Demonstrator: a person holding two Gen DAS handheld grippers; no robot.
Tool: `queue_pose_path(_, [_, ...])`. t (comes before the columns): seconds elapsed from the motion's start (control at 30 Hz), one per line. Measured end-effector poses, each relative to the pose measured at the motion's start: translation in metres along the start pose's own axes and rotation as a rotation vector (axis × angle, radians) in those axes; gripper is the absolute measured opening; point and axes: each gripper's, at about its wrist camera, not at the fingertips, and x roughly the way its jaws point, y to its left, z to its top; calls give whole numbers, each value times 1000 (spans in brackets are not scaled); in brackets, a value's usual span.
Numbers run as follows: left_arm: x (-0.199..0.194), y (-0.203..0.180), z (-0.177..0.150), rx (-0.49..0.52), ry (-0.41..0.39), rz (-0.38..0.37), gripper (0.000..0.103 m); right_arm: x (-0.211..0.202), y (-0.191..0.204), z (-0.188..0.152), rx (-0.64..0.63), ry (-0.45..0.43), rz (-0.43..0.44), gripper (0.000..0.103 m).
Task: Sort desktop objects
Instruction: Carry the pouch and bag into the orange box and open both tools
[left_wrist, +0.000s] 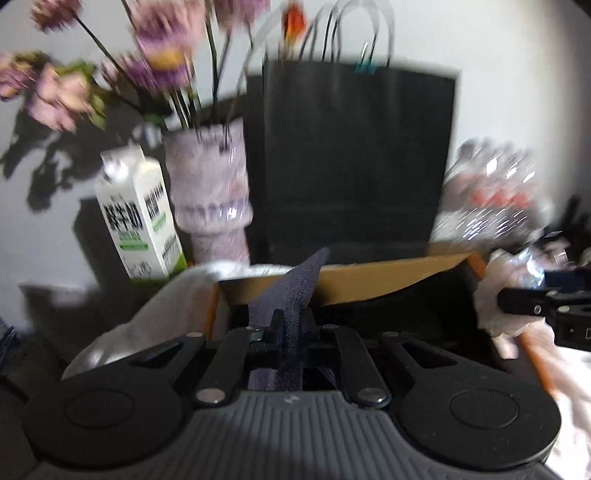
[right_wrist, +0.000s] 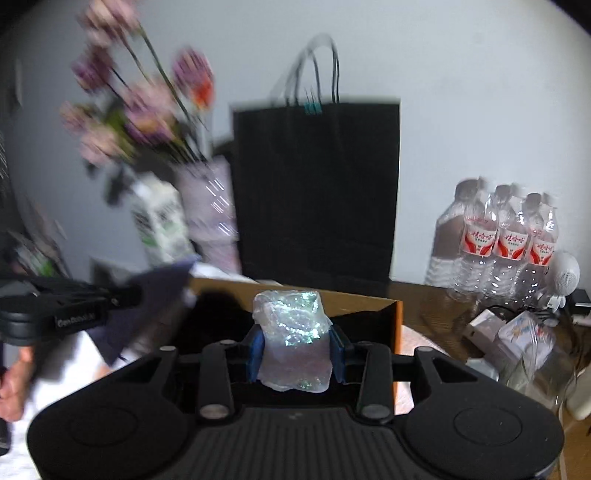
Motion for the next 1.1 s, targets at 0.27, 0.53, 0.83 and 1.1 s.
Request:
queue_pose_path(0.27, [84, -5, -14, -36, 129, -26, 60, 124, -17, -1, 20, 205, -97, 39])
queue_pose_path(0.53, [73, 8, -5, -21, 149, -83, 89, 135, -2, -1, -27, 261, -147, 59])
queue_pose_path(0.83, [14, 44, 4, -168, 165, -9, 99, 47, 3, 13, 74, 185, -105, 86])
queue_pose_path(1.1, [-67, 46, -25, -171, 100, -41, 103, -29, 6, -9, 82, 94, -55, 89])
